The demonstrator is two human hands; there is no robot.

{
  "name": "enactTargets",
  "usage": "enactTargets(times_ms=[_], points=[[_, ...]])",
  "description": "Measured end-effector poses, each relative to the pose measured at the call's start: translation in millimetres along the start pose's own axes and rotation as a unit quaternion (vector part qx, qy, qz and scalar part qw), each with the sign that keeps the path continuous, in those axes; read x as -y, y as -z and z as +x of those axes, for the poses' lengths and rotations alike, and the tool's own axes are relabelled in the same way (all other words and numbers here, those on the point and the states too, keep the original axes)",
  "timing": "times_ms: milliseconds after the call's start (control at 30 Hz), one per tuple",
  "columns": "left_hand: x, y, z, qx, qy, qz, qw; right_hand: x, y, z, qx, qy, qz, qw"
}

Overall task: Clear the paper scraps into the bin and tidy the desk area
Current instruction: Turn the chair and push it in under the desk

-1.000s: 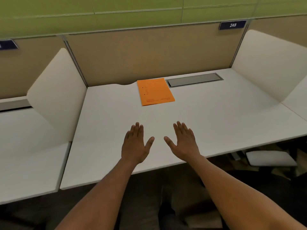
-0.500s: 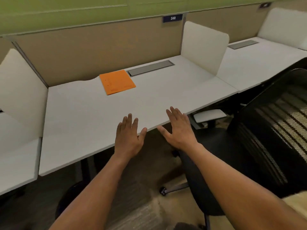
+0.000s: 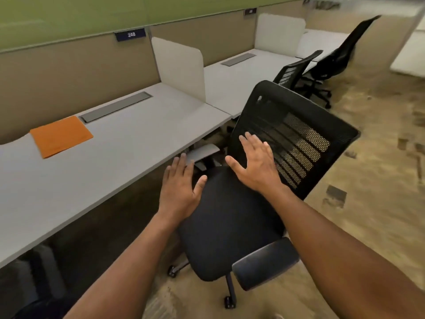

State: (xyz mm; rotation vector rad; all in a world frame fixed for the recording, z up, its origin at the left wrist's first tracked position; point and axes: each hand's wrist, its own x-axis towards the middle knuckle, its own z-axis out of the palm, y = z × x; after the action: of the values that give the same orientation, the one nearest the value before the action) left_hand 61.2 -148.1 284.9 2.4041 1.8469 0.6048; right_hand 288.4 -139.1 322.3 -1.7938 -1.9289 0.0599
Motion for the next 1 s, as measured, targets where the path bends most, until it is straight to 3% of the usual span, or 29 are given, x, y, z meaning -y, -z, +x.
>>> enactTargets(times_ms=[233, 367, 533, 667, 1000], points=[[-155.8, -62.5, 42.0, 0.011, -0.014, -0.031, 0.999, -147.8, 80.1, 20.2, -0.043, 0.018, -0.052, 0.998], [-235.3, -71.3, 73.3, 0.018, -0.042, -0.02, 0.999, -200.0, 118.8, 56.7, 0.007, 0.047, -0.132, 0.99], [-314.4, -74.9, 117.6, 0.062, -0.091, 0.013, 0.994, -249.9, 144.3, 117.1, 0.118, 0.027, -0.125, 0.985], [-350.0, -86.4, 144.9, 0.099, -0.1, 0.033, 0.99, -279.7, 140.8, 136.0, 0.232, 0.031, -0.066, 0.97], [-394.4, -116.1, 138.6, 0.073, 0.007, -0.021, 0.997, -292.7, 126.2, 129.0, 0.19, 0.048, -0.038, 0.98]])
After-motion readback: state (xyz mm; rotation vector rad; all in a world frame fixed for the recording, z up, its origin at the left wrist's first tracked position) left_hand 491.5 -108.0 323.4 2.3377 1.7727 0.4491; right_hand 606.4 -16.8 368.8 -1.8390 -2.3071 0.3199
